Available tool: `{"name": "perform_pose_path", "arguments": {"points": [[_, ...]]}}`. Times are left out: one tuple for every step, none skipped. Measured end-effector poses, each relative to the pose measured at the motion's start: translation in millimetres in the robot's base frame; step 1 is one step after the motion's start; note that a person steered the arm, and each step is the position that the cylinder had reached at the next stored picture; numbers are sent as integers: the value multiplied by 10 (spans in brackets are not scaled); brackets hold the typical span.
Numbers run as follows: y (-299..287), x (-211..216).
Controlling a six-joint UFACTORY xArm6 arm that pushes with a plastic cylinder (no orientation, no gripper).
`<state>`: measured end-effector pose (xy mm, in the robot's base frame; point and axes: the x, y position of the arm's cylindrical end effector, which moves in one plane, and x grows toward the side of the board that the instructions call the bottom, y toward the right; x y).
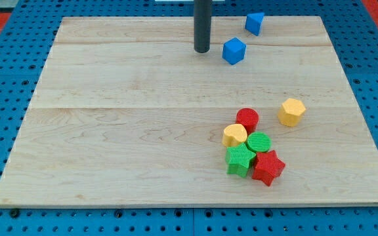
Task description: Slide the blue cube towards top right
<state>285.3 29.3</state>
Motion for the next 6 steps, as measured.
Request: {"name": "perform_pose_path", "arguments": {"points": [[-3,-23],[-169,253],[-217,503],[303,221],[789,32],[885,90]]}}
